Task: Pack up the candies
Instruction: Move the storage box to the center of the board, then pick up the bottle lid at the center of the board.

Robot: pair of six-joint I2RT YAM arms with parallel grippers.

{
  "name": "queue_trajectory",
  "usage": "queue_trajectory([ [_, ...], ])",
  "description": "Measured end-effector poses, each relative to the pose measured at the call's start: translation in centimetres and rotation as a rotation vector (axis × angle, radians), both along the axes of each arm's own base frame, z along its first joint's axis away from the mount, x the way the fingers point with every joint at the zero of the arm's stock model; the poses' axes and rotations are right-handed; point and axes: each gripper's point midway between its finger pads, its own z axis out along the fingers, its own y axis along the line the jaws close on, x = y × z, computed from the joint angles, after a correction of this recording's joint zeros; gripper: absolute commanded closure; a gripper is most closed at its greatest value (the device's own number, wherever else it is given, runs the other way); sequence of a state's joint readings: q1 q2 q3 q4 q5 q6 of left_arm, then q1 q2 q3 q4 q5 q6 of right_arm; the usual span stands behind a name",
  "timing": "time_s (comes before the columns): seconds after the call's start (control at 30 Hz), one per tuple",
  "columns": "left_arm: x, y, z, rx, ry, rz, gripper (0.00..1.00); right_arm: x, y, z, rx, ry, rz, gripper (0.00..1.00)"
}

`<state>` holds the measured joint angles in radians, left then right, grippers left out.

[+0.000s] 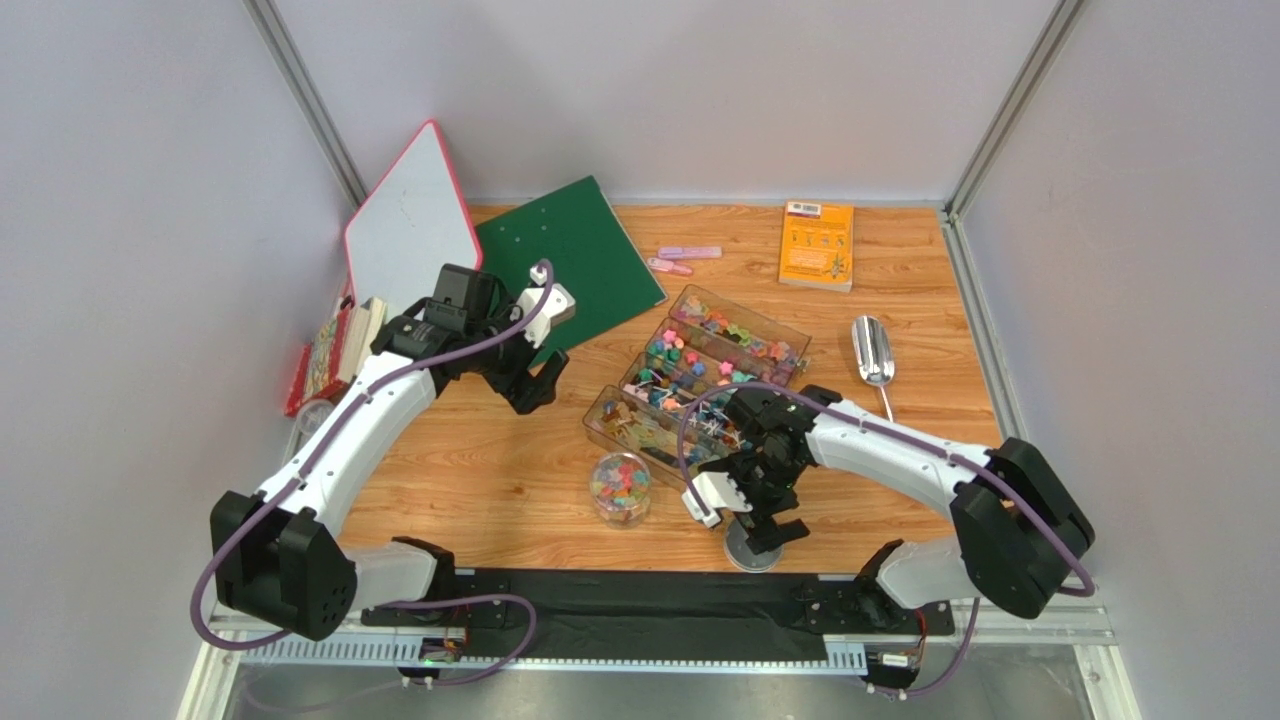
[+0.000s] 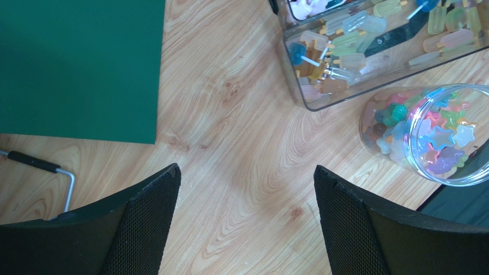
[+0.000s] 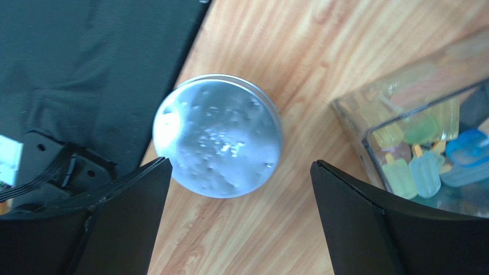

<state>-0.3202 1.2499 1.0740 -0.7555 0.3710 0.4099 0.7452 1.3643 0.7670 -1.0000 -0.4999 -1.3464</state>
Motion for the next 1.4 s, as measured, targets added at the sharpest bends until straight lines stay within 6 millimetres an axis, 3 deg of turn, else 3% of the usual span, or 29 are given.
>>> queue_trajectory([
  [0.23, 0.1, 0.0, -0.1, 0.000, -0.003, 0.001, 0.09, 1.4, 0.2, -0.6, -0.014, -0.052, -0.014, 0.00],
  [0.63, 0.2, 0.0, -0.4, 0.007, 0.006, 0.006, 0.09, -0.8, -0.6, -0.6, 0.052, -0.100, 0.091, 0.00],
  [1.4, 0.4, 0.0, -0.6, 0.003, 0.012, 0.011, 0.09, -1.5, 0.1, -0.5, 0.058, -0.127, 0.148, 0.00],
])
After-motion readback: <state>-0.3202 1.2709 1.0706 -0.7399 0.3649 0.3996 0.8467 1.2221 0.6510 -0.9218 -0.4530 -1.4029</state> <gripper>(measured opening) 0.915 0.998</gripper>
